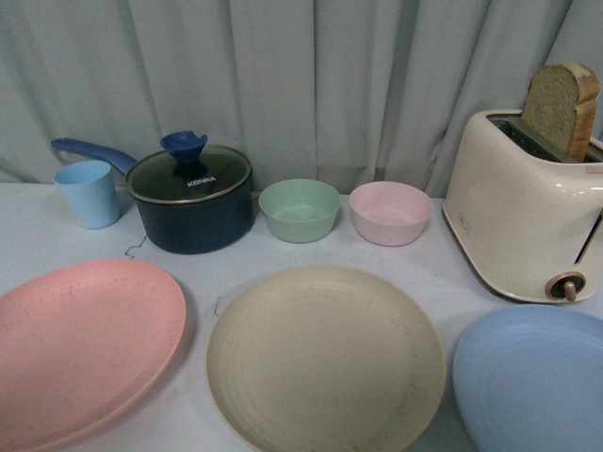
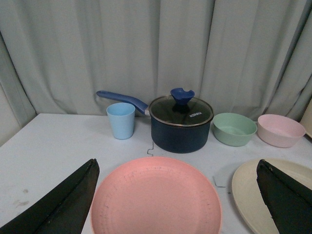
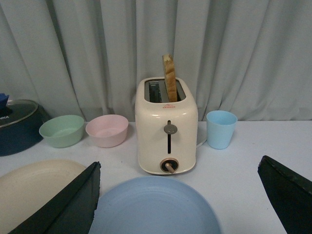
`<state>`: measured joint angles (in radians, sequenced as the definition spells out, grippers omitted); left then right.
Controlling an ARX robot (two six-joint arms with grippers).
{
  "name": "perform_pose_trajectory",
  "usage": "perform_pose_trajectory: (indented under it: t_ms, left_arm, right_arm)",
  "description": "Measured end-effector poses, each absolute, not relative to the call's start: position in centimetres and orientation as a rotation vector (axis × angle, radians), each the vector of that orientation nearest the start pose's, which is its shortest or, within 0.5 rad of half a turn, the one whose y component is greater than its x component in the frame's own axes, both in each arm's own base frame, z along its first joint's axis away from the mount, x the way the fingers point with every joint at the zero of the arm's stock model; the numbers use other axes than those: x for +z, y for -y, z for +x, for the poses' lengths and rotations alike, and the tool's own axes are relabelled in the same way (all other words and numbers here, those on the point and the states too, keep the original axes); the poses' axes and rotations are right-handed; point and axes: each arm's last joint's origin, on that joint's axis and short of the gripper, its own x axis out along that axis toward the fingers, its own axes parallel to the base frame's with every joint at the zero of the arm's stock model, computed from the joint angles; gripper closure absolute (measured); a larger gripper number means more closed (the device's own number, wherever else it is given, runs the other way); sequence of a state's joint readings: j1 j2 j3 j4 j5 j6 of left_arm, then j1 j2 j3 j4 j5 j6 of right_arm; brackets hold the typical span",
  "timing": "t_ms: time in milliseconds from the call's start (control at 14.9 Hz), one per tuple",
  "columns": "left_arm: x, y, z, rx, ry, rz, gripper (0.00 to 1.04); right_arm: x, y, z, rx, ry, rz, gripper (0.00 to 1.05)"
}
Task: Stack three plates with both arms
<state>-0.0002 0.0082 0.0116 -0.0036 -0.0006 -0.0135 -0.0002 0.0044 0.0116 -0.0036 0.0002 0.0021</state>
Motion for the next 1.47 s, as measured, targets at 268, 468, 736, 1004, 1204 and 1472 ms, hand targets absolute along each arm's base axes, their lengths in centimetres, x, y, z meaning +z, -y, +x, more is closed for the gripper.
perform_pose_trajectory:
  t_ms: [268,468,736,1004,1204,1472]
  left_arm:
    - [16.65,0.0,9.75,0.0,0.0,-0.014,0.07]
    - [16.65,0.0,9.75,0.0,0.0,-0.014,0.07]
    - [16.65,0.0,9.75,0.0,0.0,-0.014,0.07]
    - [16.65,0.0,9.75,0.0,0.0,-0.014,0.07]
    - [16.65,0.0,9.75,0.0,0.0,-0.014,0.07]
    - [16.65,0.0,9.75,0.0,0.0,-0.014,0.07]
  right_arm:
    - [16.68,0.0,9.73,0.0,0.004,0.002,0.06]
    - [16.68,0.0,9.73,0.0,0.004,0.002,0.06]
    - [16.68,0.0,9.73,0.0,0.004,0.002,0.06]
    - [16.68,0.0,9.73,0.0,0.004,0.002,0.06]
    - [16.68,0.0,9.73,0.0,0.004,0.002,0.06]
    - [16.68,0.0,9.73,0.0,0.004,0.002,0.06]
